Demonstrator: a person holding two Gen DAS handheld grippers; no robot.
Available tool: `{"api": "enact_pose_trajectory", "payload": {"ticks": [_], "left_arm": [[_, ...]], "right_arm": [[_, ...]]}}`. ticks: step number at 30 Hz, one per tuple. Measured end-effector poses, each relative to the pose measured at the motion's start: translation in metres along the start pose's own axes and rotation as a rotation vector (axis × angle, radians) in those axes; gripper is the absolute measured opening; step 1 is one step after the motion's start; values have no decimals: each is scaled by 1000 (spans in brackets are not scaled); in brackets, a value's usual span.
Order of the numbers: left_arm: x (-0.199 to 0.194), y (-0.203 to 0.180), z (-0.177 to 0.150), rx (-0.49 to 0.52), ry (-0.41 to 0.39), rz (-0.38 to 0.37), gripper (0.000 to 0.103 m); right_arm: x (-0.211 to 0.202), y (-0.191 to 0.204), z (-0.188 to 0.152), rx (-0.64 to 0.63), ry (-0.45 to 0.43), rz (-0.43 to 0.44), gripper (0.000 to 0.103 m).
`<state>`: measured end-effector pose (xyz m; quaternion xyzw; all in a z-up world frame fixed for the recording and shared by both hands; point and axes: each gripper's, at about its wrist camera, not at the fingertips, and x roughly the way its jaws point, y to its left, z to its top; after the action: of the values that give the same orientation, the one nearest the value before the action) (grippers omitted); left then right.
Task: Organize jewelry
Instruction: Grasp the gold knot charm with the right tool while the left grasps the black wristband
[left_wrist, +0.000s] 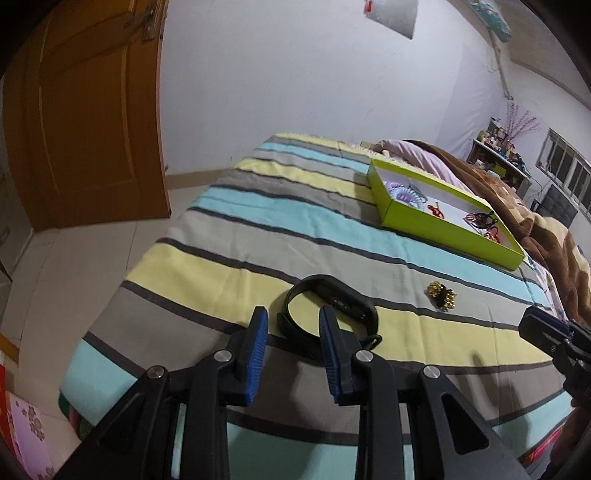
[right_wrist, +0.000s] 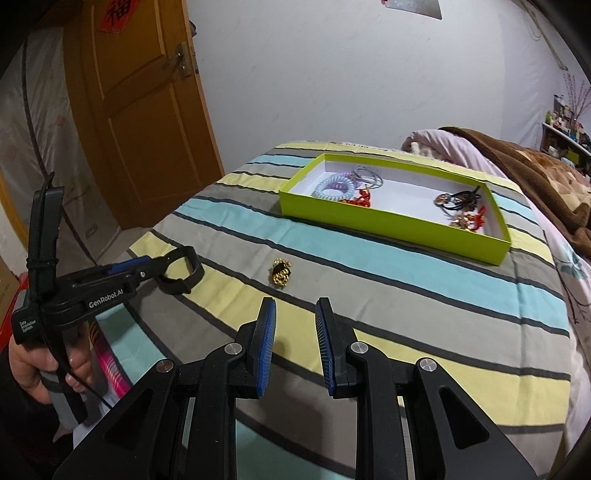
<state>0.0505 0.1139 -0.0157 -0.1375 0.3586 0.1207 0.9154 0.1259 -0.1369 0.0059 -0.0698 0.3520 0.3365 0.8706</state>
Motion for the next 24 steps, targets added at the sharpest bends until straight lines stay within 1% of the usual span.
{"api": "enact_pose_trajectory", "payload": {"ticks": [2, 7, 10, 12, 19, 22, 24], "left_arm": [[3, 0, 0, -11, 5, -3, 30], [6, -3, 0, 6, 8, 6, 29], [9, -5, 1, 27, 8, 24, 26], [10, -7, 2, 38, 10, 34, 22], [15, -10, 3, 60, 7, 60, 18], [15, -11, 4, 68, 9, 56, 15], [15, -10, 4, 71, 9, 49, 11]], "right_arm": [[7, 1, 3, -3, 4, 2, 23], [25, 2, 10, -5, 25, 14, 23], [36, 3, 14, -10, 41, 20, 23], [44, 3, 15, -14, 52, 24, 23], [68, 6, 22, -30, 106, 33, 23], [75, 7, 25, -33, 125, 34, 23], [80, 8, 26, -38, 139, 31, 23]]}}
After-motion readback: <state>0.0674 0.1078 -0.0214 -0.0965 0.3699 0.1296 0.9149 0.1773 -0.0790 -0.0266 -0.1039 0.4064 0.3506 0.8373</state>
